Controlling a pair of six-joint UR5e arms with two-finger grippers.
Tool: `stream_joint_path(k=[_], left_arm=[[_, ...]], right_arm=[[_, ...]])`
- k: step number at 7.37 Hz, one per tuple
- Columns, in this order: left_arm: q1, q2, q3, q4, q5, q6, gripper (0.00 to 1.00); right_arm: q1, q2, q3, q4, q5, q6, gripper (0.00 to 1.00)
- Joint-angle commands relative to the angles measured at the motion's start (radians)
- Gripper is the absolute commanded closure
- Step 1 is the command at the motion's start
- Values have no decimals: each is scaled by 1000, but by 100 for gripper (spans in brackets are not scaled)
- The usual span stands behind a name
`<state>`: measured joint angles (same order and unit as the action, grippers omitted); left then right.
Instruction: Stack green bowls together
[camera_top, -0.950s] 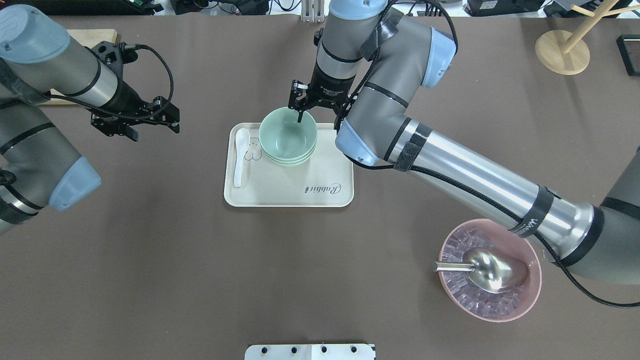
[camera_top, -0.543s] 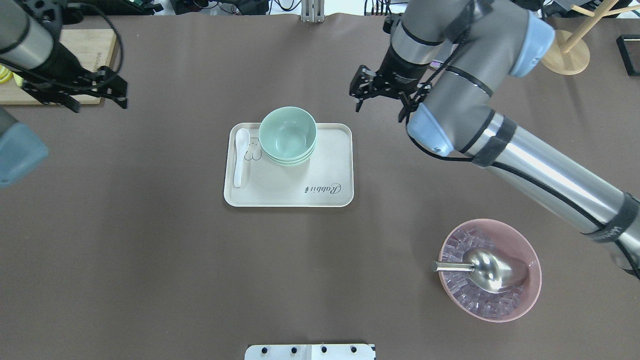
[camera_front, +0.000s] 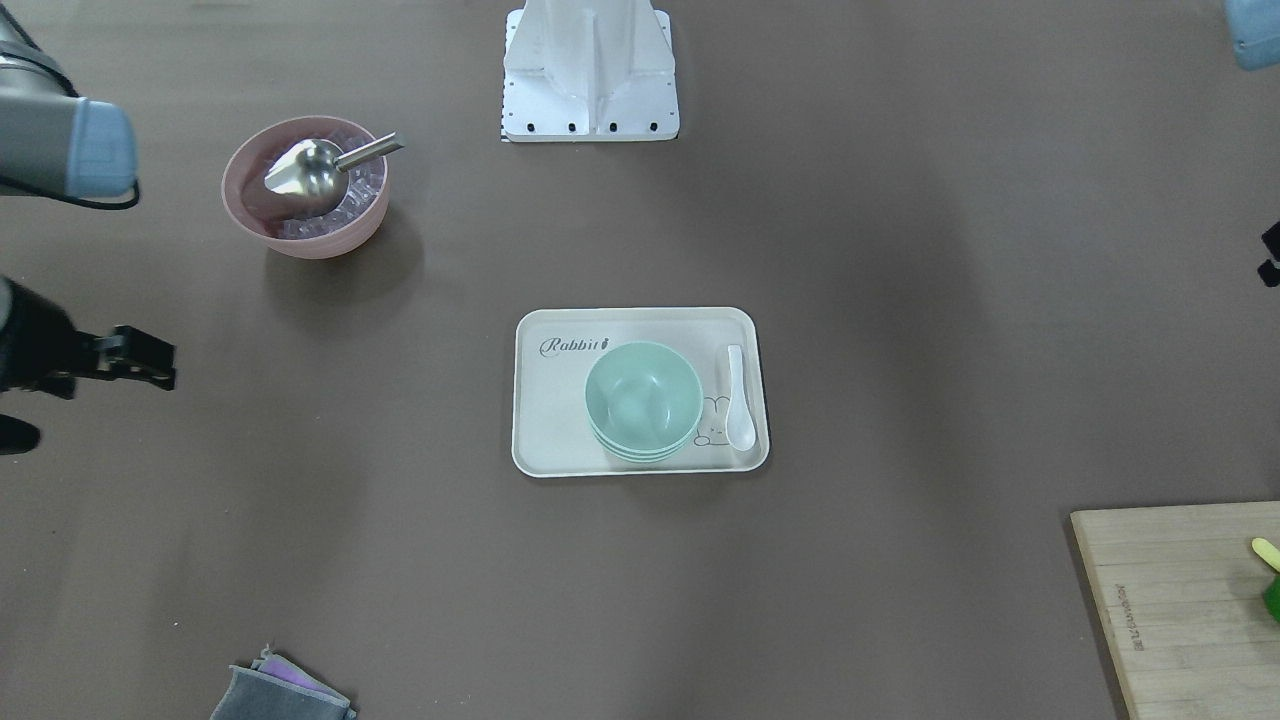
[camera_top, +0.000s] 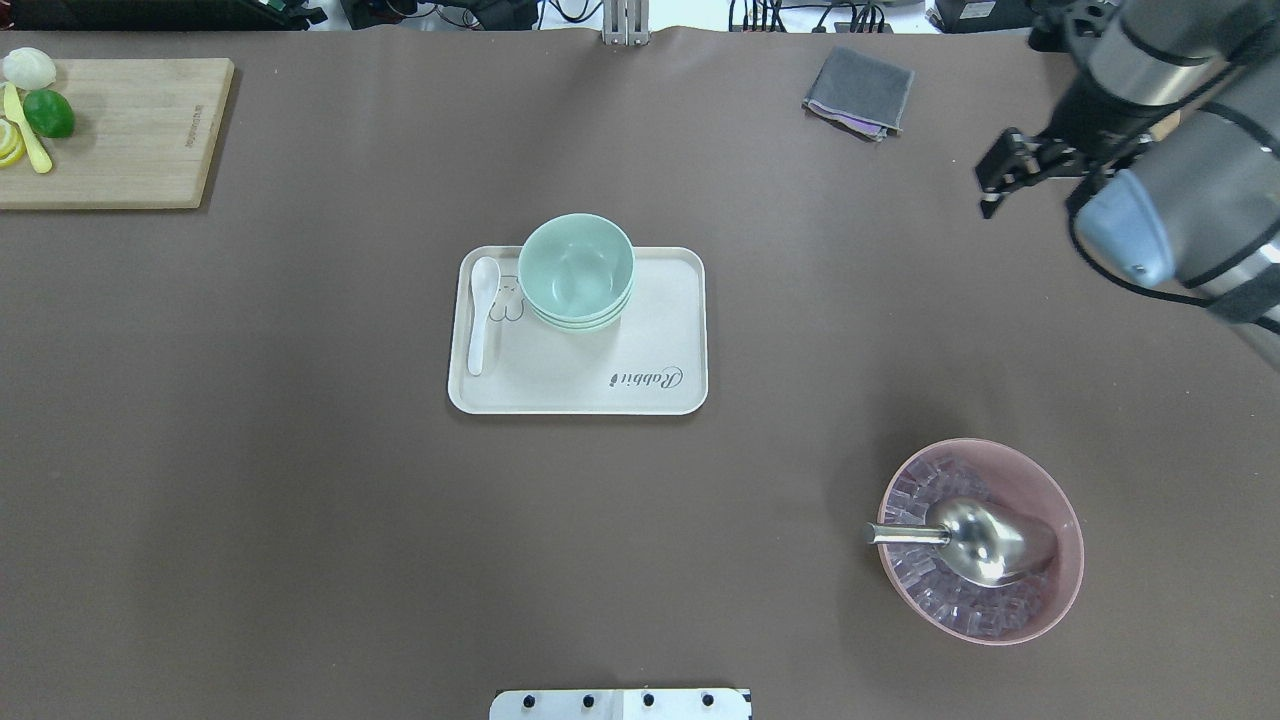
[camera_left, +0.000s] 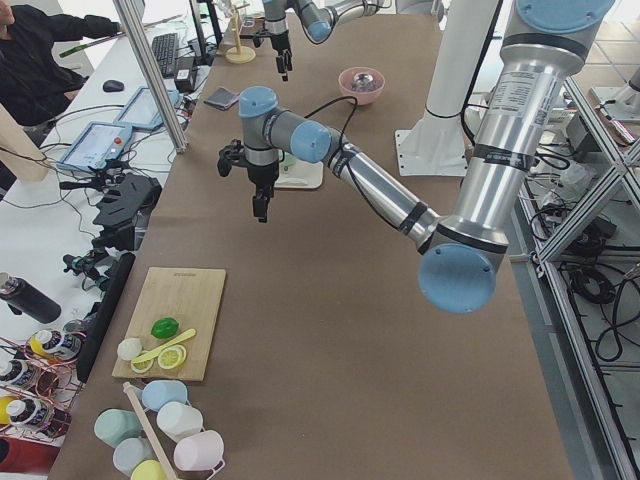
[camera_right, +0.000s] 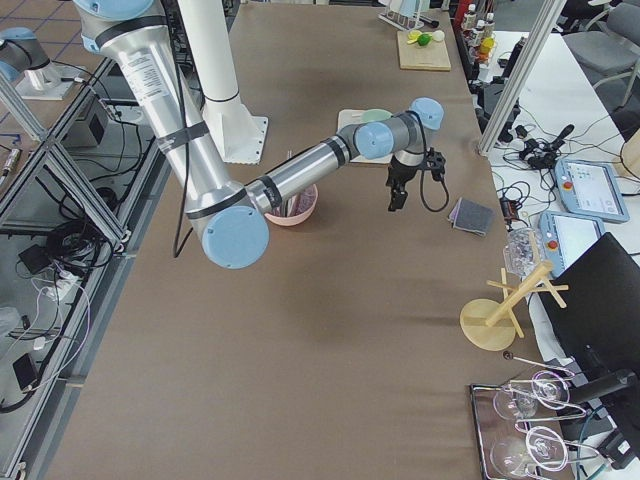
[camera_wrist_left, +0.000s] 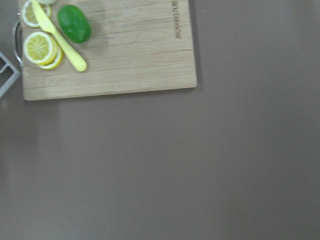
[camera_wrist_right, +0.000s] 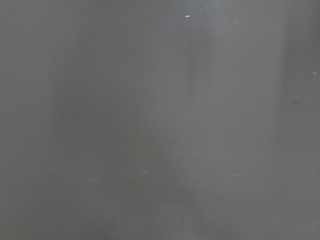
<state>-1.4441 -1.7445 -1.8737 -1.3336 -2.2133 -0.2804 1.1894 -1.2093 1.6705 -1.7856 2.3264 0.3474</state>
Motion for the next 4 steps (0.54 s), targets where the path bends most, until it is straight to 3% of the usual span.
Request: stream_joint_path(k=[1, 2, 3, 4], left_arm=[[-67, 8, 59, -15, -34, 7, 2], [-85, 19, 89, -25, -39, 4, 2], [-87, 95, 96, -82, -37, 12, 2], [-84, 184, 143, -261, -36, 9, 2]], right_arm=[[218, -149, -6, 3, -10, -302, 0], [289, -211, 1, 9, -5, -342, 0], [324, -243, 2, 12, -12, -384, 0], [344, -277, 5, 9, -16, -384, 0]])
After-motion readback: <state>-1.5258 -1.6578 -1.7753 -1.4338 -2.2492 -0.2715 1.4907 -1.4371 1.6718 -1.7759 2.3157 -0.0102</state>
